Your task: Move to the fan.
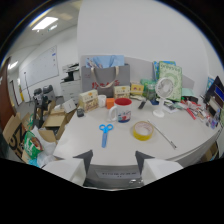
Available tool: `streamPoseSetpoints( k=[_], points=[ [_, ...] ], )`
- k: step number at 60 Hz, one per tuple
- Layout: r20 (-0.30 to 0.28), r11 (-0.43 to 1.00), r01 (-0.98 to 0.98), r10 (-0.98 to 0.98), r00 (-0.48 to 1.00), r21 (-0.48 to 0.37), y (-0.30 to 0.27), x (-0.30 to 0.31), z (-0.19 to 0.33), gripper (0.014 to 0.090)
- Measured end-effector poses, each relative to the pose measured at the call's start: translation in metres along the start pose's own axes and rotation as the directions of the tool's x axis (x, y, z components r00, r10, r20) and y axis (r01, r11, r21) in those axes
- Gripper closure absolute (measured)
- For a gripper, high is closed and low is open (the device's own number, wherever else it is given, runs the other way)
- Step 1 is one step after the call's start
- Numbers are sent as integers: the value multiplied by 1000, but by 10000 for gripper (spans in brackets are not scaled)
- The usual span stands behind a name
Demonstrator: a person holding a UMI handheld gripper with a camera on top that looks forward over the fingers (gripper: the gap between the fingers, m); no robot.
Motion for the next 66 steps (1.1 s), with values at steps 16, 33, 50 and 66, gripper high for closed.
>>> streamPoseSetpoints(
  k=[16,33,50,66],
  points=[
    [-53,1000,20,-21,998,-17,9,70,7,205],
    [-96,1000,12,-11,995,0,-18,164,42,205],
    [-67,999,11,-8,998,41,-72,220,108,204],
    [-40,999,5,-3,999,52,-111,242,165,205]
  ],
)
